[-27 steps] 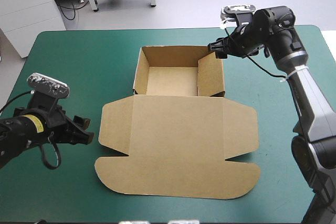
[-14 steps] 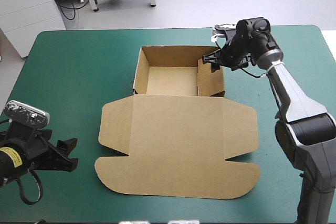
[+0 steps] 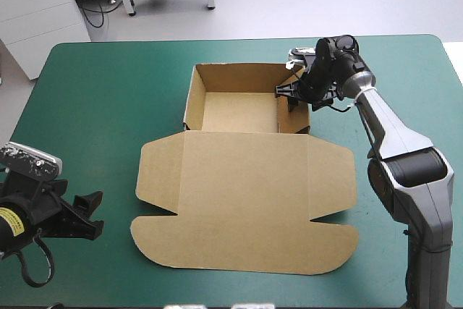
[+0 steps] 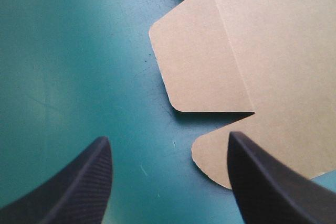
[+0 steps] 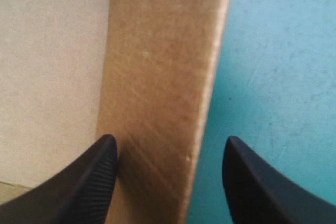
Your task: Fold the box
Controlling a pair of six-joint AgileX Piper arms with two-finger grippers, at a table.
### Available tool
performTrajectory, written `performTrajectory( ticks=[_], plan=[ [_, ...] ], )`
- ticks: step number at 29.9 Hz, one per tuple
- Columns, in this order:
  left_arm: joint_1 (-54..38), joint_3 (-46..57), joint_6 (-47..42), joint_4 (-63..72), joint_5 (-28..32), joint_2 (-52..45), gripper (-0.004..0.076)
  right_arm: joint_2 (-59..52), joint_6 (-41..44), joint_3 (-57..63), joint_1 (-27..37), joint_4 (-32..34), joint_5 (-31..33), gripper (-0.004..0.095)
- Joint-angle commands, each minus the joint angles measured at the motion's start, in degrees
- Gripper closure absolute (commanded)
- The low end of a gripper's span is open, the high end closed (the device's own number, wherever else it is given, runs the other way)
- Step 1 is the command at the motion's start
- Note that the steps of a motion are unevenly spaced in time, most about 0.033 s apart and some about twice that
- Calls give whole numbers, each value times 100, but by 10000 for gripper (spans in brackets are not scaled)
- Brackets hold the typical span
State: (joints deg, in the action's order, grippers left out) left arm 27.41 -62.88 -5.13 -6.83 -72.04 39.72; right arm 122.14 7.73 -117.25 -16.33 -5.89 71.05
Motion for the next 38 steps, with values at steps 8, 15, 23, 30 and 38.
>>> performTrajectory(
  ticks=[8, 15, 23, 30, 38],
  plan=[
    [40, -112, -64, -33, 105, 1, 272, -197, -175, -127, 16, -26, 40, 911],
    [40, -112, 62, -33, 209, 1, 272, -232, -163, -137, 16, 953, 40, 911],
    [40, -112, 147, -21, 220, 1, 272, -415, -229, -137, 156, 2236, 40, 912],
    [40, -112, 102, 24, 115, 1, 272, -521, -511, -149, 1112, 2044, 40, 912],
    [40, -112, 102, 33, 91, 1, 272, -521, -773, -149, 2494, 1725, -59, 912]
  ],
)
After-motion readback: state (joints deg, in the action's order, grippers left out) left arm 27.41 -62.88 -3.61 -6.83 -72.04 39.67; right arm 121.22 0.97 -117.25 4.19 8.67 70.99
